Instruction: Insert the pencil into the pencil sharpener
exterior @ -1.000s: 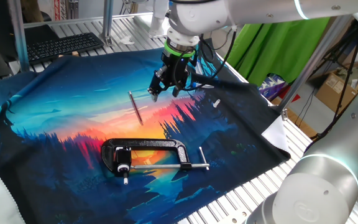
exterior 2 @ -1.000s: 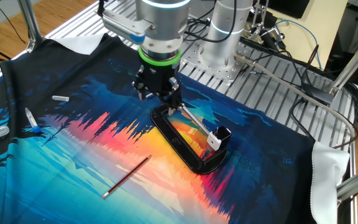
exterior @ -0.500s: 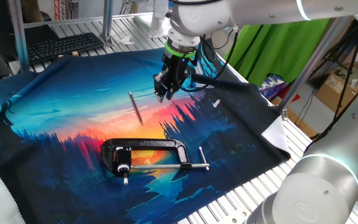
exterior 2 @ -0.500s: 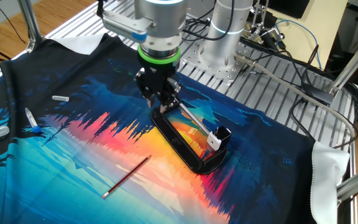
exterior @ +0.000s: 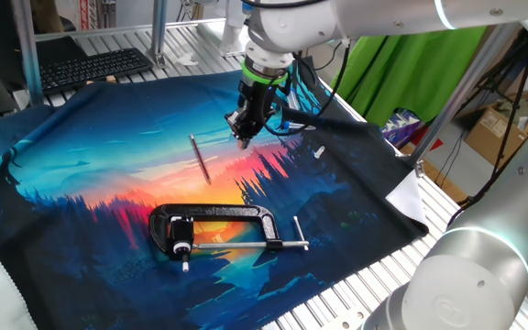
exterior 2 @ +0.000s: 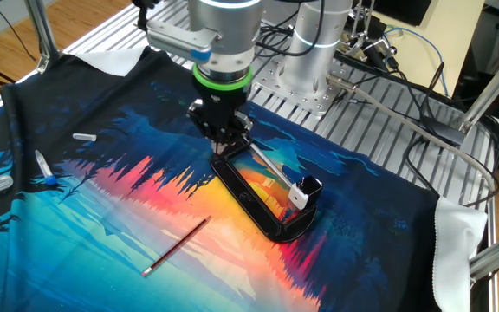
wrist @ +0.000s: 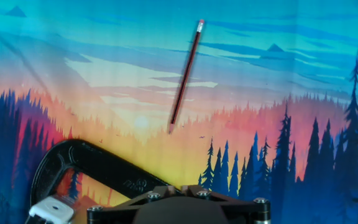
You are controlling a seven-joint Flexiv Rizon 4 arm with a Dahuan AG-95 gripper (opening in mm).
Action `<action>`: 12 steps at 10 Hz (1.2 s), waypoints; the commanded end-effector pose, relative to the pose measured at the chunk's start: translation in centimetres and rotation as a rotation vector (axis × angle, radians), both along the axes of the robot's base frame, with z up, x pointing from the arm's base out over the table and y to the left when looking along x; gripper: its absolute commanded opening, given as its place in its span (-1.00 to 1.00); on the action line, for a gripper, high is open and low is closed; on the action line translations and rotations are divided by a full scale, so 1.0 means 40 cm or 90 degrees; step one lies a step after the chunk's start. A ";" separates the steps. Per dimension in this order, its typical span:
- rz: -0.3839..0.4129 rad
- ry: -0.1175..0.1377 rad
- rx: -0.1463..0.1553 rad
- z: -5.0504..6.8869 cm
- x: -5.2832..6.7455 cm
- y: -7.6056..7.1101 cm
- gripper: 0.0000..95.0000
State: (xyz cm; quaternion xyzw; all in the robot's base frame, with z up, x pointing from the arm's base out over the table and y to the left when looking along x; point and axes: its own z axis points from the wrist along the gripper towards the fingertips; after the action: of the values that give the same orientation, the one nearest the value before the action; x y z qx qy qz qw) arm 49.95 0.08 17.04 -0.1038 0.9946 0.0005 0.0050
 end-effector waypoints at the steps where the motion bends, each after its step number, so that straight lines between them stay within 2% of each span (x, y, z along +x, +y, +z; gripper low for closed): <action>1: 0.022 -0.002 -0.031 -0.001 0.001 -0.002 -1.00; 5: 0.022 -0.002 -0.031 0.001 0.000 -0.002 -1.00; 12: -0.008 0.014 -0.031 0.002 -0.003 -0.002 -1.00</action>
State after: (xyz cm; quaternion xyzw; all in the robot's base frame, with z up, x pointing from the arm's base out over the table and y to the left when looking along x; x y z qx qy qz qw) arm 49.74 -0.06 17.12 -0.0959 0.9951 -0.0234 -0.0091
